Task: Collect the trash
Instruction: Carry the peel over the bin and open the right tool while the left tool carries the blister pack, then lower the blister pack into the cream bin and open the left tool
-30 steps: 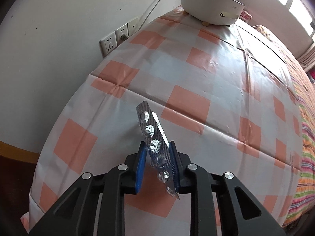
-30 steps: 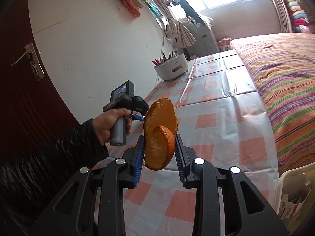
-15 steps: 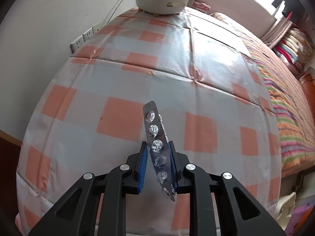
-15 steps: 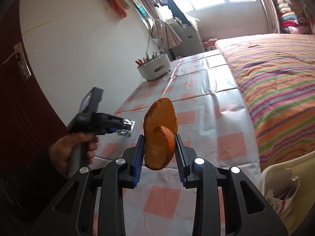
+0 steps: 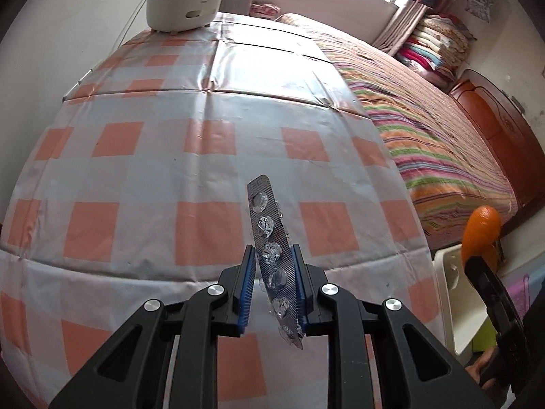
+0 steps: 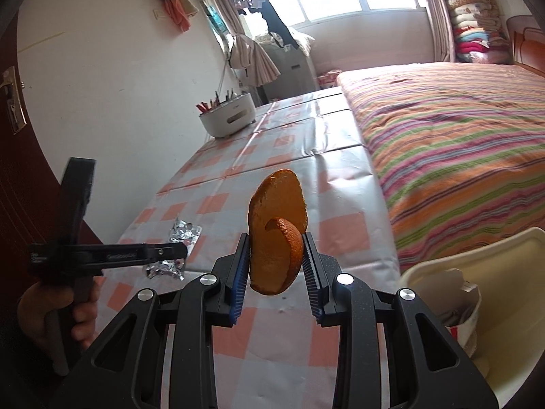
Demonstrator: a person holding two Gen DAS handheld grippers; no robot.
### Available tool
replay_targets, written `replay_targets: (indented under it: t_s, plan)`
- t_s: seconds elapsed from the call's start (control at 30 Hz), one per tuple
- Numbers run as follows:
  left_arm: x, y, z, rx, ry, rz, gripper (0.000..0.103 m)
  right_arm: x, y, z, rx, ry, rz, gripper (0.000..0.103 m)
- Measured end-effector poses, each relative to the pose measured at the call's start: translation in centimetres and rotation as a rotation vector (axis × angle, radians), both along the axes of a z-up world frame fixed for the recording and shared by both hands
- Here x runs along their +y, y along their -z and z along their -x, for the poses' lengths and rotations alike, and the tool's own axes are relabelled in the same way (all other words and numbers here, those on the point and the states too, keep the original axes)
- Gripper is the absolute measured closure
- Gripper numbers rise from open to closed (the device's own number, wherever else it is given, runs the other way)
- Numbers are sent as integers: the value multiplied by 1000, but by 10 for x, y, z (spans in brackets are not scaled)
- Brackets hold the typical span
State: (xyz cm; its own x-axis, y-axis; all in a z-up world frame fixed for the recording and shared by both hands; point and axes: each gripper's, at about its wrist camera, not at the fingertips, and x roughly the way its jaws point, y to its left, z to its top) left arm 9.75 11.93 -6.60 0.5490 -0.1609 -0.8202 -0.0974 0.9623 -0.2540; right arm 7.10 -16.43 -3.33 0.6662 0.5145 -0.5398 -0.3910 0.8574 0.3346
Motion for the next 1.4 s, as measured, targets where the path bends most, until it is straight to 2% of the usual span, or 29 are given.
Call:
replay_targets:
  t_s: [0.27,0.67,0.8,0.9,0.97,1.1,1.27,1.4]
  plan:
    - [-48,-10,23,-60,98,-23,83,-28,11,11,4,102,66,73]
    - [-114,-29,41,-120,244,-23,83,-97,24,17,40,369,177,73]
    - [-134,-34,43,-136,285,-26,83,-110,25,15,56,428,198,69]
    - [-146,-37,44,-140,311,-22,83,-120,24,14,63,456,168,40]
    - [-156,-38,46,-145,328,-29,83,-132,21,15,61,502,140,39]
    - [-176,-41,45,-147,367,-33,83,-161,18,17,68,545,16,35]
    - [-203,-39,42,-142,417,-37,83,-185,13,24,52,591,-63,34]
    - [-224,-35,38,-127,458,-35,83,-202,4,41,-13,662,-128,30]
